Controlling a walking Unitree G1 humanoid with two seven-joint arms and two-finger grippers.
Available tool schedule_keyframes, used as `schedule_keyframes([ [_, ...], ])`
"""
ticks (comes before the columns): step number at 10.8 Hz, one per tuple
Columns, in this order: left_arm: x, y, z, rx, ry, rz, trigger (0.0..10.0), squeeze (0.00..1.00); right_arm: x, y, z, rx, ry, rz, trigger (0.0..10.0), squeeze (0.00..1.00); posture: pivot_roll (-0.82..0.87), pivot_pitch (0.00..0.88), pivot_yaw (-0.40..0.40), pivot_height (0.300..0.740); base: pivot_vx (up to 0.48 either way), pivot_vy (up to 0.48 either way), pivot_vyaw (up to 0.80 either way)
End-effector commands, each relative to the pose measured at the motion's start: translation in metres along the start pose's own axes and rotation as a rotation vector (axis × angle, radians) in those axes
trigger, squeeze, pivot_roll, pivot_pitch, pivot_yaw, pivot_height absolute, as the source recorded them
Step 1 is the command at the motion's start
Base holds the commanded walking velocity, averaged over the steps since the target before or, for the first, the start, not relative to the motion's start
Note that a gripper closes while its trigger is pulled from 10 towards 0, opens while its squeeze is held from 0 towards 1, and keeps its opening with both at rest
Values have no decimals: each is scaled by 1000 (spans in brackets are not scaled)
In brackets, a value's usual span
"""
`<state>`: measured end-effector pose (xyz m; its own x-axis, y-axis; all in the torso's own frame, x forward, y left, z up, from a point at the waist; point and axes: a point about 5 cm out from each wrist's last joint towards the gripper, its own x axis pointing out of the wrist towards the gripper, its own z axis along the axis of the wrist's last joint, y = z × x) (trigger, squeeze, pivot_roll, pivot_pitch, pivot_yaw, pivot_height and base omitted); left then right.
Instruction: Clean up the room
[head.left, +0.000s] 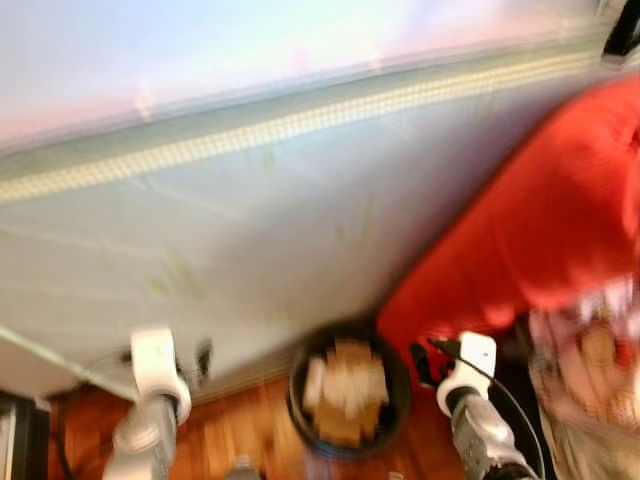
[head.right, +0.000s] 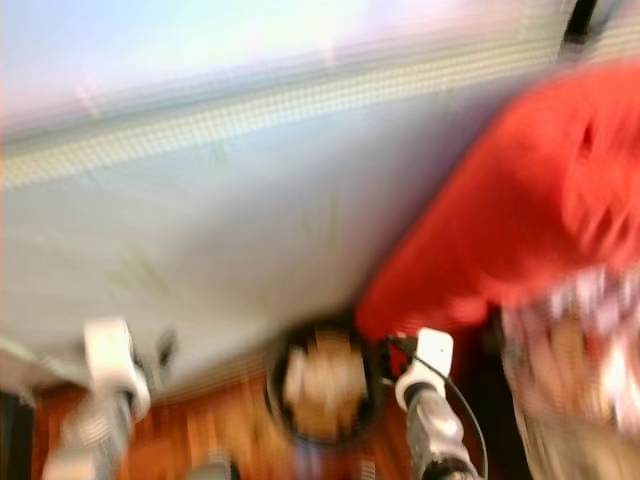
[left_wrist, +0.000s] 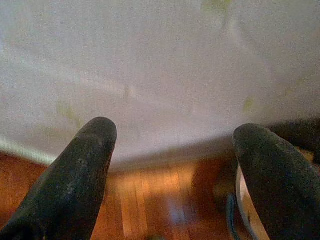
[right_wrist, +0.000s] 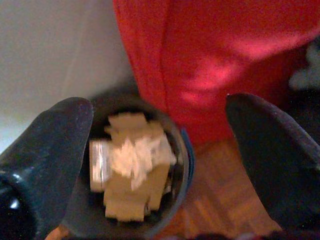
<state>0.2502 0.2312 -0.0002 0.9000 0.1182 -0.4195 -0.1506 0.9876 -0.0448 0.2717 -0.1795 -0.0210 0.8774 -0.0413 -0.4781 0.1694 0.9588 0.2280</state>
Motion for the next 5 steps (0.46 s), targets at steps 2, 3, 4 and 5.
schedule_keyframes([
  [2, -8, -3, -40, 33, 168, -31, 10000, 0, -9, -11, -23, 4, 97, -47, 10000, 0, 134, 0, -39, 740, 0, 0, 0],
  [3, -11, -4, -54, 43, 228, -30, 10000, 0, -13, -16, -33, -12, 142, -61, 10000, 0, 122, 0, -47, 740, 0, 0, 0],
  [4, -13, -6, -62, 58, 263, -40, 10000, 0, -18, -20, -41, -19, 175, -71, 10000, 0, 115, 0, -54, 740, 0, 0, 0],
  [5, -14, -10, -69, 69, 292, -50, 10000, 0, -23, -26, -50, -35, 219, -88, 10000, 0, 107, 0, -59, 740, 0, 0, 0],
])
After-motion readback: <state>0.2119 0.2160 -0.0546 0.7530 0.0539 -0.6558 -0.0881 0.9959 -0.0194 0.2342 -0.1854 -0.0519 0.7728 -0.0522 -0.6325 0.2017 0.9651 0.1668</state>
